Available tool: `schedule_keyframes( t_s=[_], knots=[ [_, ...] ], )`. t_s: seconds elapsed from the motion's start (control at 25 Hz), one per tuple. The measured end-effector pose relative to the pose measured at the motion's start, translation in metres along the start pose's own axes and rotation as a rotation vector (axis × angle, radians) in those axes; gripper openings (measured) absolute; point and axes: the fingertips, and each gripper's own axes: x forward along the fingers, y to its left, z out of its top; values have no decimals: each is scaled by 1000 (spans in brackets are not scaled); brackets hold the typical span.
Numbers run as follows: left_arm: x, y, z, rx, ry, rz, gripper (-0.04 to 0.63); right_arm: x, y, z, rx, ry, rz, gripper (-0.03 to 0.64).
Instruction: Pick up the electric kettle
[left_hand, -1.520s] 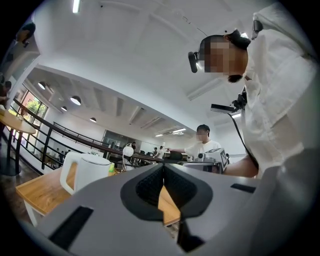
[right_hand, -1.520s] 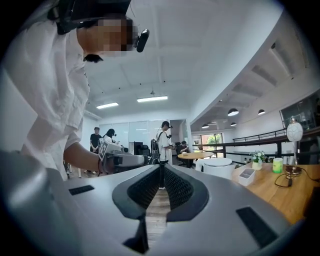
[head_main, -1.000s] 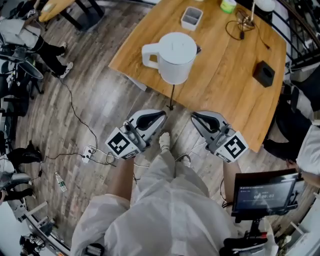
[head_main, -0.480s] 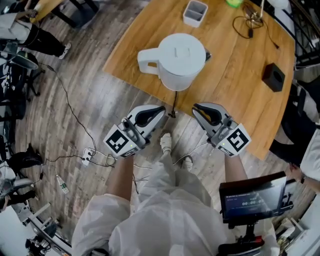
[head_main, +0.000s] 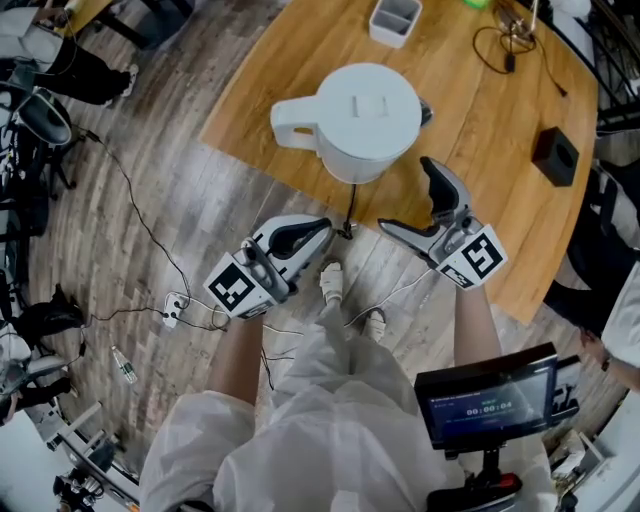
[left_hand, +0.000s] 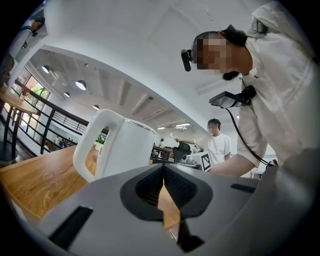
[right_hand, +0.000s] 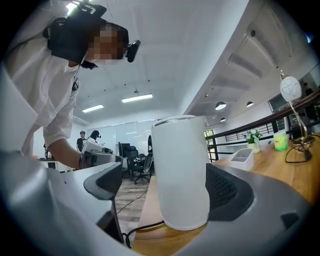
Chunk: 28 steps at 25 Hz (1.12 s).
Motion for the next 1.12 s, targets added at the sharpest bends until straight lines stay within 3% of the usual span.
schedule_keyframes(
  t_s=[0.44, 0.6, 1.12],
  knots=[
    [-1, 13, -7, -18, 13, 0, 8, 25, -30, -10, 25, -47, -19, 538],
    [4, 15, 2, -17, -22, -7, 8, 34, -39, -13, 19, -49, -18, 555],
    [4, 35, -15, -10, 39, 2, 9, 72, -53, -21, -53, -26, 14, 569]
  ],
)
